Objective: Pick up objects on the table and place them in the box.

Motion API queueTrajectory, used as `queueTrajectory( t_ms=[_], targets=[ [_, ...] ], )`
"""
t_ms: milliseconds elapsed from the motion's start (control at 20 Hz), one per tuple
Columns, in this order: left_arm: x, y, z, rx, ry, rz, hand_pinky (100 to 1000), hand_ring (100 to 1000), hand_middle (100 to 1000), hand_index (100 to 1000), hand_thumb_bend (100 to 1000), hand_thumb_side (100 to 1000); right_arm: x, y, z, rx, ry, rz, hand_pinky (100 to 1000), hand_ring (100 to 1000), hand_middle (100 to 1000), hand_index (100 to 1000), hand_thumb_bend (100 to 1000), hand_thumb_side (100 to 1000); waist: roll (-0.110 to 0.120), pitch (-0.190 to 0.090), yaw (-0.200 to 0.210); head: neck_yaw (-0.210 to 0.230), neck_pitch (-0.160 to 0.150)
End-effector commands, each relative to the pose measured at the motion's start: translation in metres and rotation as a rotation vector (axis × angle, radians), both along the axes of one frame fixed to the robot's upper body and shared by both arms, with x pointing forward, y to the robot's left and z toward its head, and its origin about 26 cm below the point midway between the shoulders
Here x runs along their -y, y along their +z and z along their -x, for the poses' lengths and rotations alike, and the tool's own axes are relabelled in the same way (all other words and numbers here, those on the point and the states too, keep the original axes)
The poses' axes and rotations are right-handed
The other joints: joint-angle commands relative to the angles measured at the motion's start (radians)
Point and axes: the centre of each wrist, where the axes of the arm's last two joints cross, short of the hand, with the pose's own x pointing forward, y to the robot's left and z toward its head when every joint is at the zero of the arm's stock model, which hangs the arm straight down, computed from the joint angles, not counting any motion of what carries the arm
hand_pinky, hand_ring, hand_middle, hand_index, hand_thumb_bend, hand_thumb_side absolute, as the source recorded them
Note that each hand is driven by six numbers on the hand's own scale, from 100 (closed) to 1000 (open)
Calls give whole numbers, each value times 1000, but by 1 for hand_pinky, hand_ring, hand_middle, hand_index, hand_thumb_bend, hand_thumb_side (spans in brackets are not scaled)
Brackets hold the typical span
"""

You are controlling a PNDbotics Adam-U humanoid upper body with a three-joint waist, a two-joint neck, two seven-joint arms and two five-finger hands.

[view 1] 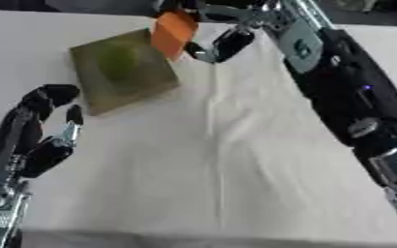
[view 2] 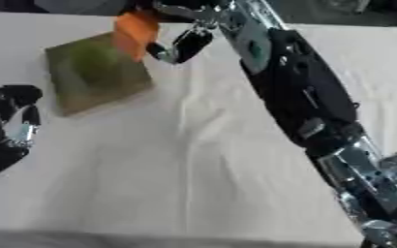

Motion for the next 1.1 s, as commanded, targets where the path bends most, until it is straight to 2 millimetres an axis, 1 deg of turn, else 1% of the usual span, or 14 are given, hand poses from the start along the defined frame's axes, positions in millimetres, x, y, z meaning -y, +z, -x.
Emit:
queueTrajectory(
  t_ms=[50, 250, 350, 400, 500, 550, 600, 700, 750, 850, 1100],
  targets=[
    [6, 9, -2, 31, -35, 2, 823, 772, 685, 773, 117, 311, -19, -1, -2, 51, -45, 16, 908, 925, 917, 707, 100, 240, 10, -12, 12, -25, 5],
    [8, 10, -2, 33, -49, 2, 820, 771, 685, 773, 117, 312, -31, -15, -3, 83, -71, 41, 909, 925, 918, 711, 100, 242, 13, -10, 24, -37, 5],
    [10, 11, -3, 35, -62, 3, 808, 767, 685, 773, 117, 314, -43, -26, -1, 71, -92, 40, 910, 924, 916, 754, 100, 237, 13, -8, 43, -55, 5],
    [11, 11, -3, 36, -65, 3, 806, 766, 685, 773, 117, 315, -48, -31, 0, 68, -104, 44, 910, 925, 916, 759, 100, 238, 14, -7, 48, -57, 5],
    [11, 12, -3, 37, -70, 3, 799, 765, 685, 773, 116, 316, -54, -40, 2, 66, -122, 52, 910, 925, 918, 789, 100, 241, 13, -5, 53, -61, 5],
    [12, 12, -4, 37, -71, 3, 797, 764, 685, 773, 117, 317, -55, -44, 2, 67, -128, 56, 910, 924, 916, 812, 100, 238, 13, -5, 55, -63, 5],
    [12, 12, -4, 37, -71, 4, 795, 763, 685, 773, 116, 318, -56, -48, 2, 67, -137, 58, 909, 925, 921, 853, 100, 241, 12, -4, 56, -63, 5],
    [12, 12, -4, 37, -71, 4, 792, 762, 685, 774, 117, 318, -56, -54, 2, 71, -162, 62, 908, 925, 922, 896, 100, 241, 11, -4, 59, -63, 5],
    [12, 12, -4, 36, -71, 4, 790, 761, 685, 774, 116, 319, -55, -57, 2, 72, -182, 61, 907, 926, 925, 934, 100, 240, 10, -3, 60, -63, 5],
    [12, 12, -4, 36, -71, 4, 787, 761, 685, 774, 115, 320, -54, -62, 2, 80, -221, 52, 905, 925, 926, 966, 100, 239, 9, -2, 61, -63, 5],
    [12, 13, -4, 37, -70, 4, 782, 758, 683, 774, 114, 323, -51, -67, 2, 146, -325, -10, 877, 900, 904, 978, 100, 237, 9, -1, 64, -64, 5]
  ],
)
